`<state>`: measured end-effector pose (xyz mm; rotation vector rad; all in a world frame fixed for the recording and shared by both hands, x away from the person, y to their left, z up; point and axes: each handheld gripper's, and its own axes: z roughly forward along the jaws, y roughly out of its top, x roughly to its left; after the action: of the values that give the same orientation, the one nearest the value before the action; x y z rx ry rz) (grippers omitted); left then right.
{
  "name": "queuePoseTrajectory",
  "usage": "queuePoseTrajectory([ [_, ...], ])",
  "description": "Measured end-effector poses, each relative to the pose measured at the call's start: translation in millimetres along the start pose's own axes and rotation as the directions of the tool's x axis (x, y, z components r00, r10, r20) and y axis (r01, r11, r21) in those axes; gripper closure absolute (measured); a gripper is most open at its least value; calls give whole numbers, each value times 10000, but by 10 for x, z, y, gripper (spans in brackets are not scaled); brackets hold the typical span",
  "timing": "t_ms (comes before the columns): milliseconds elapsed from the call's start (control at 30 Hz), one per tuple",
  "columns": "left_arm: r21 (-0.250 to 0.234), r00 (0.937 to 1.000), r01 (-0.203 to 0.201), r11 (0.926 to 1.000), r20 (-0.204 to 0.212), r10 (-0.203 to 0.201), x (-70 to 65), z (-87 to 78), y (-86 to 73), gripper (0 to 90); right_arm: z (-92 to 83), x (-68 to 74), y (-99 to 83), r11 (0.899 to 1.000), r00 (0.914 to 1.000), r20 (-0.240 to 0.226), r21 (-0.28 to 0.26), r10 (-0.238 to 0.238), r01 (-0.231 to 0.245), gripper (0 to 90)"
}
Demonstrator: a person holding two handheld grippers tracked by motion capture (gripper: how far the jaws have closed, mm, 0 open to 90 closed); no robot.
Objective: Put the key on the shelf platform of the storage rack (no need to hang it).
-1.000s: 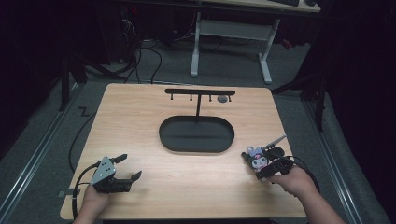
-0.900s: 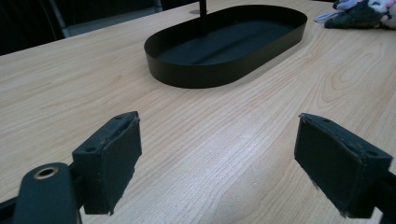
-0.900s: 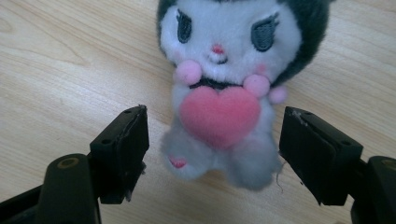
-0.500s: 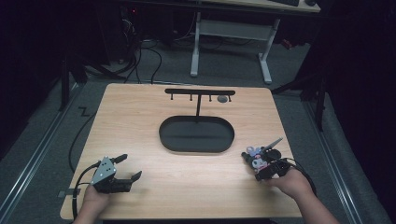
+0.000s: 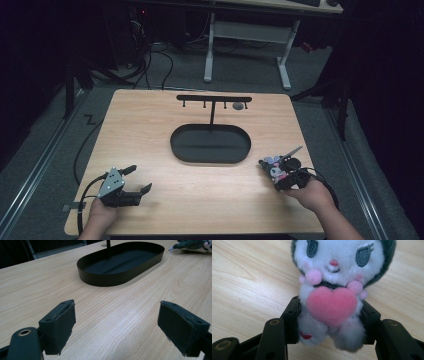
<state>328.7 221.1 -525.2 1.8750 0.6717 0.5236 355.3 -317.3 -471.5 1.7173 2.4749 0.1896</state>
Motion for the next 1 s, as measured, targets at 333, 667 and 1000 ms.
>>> queuePoseTrajectory([
  [333,-18,10000,11,10000,19,-11,-1,-6,2,154,-209,39,72,9996,9999,-2,-259,-141,141,472],
  [667,26,10000,16,10000,42,-16,-7,-3,0,155,-361,116,167,9983,9997,-125,-555,-205,197,471],
  [1000,-59,10000,45,10000,31,-45,-7,-13,3,154,-452,214,306,9966,9987,-52,-642,-516,511,471],
])
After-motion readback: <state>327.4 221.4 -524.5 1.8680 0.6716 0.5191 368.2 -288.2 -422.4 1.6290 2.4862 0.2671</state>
